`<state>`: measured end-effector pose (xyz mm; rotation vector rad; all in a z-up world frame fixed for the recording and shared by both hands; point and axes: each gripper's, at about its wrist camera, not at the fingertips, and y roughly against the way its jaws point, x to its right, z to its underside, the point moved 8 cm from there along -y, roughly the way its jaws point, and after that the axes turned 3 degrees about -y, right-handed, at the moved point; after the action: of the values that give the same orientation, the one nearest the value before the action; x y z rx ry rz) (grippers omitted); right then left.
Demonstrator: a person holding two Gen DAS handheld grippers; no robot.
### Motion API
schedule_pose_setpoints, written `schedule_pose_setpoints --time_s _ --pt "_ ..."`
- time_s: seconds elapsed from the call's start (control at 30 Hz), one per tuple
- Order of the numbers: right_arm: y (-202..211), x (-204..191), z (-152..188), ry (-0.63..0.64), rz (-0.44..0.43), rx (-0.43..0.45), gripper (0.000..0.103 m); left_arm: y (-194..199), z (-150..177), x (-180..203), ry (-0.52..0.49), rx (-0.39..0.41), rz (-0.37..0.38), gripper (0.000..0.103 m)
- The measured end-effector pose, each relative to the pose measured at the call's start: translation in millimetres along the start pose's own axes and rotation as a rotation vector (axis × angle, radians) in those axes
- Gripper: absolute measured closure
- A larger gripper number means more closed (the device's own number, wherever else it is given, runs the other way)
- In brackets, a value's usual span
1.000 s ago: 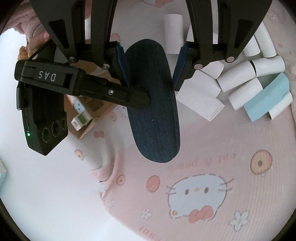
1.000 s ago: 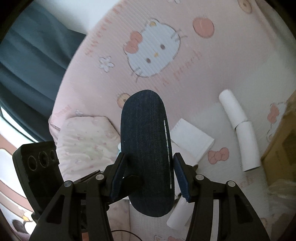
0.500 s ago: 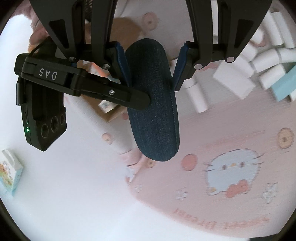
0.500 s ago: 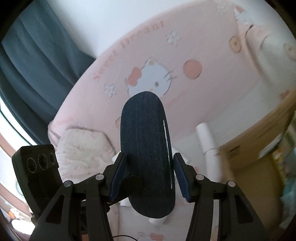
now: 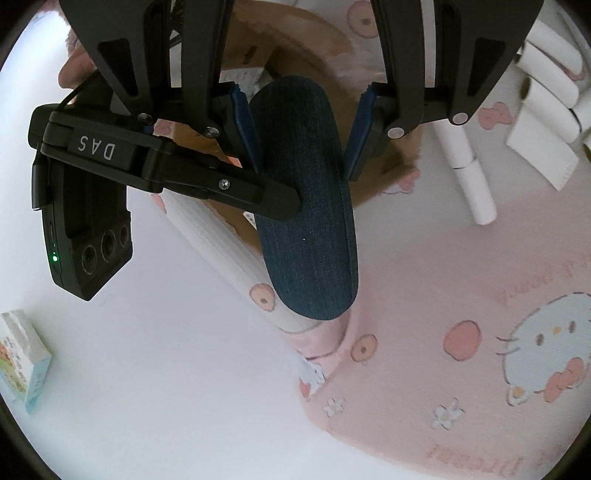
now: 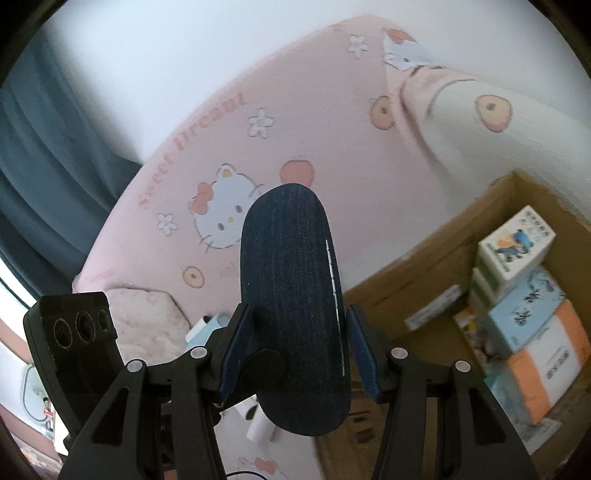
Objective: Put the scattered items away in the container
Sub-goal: 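Lift the sponge pad with the left gripper toward the cardboard box, then lower the sponge pad with the left gripper into the cardboard box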
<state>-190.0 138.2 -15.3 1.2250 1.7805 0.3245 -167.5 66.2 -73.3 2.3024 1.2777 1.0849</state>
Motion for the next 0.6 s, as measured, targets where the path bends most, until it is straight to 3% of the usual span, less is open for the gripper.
schedule_pose_setpoints --time_s 0.17,0.33,0.6 --pt "11.6 25.2 -10.8 -0.015 0.030 -0.043 0.051 -27.5 0.4 29.5 0.038 -0.058 0.031 0.054" --pt "33.8 57.0 -16.4 0.023 0.123 -0.082 0.049 -61.4 7.7 60.5 0.047 -0.130 0.089 0.054" --pt "55.6 111.7 -22.7 -0.038 0.228 -0.144 0.049 -106.5 19.3 93.5 0.104 -0.205 0.160 0.054"
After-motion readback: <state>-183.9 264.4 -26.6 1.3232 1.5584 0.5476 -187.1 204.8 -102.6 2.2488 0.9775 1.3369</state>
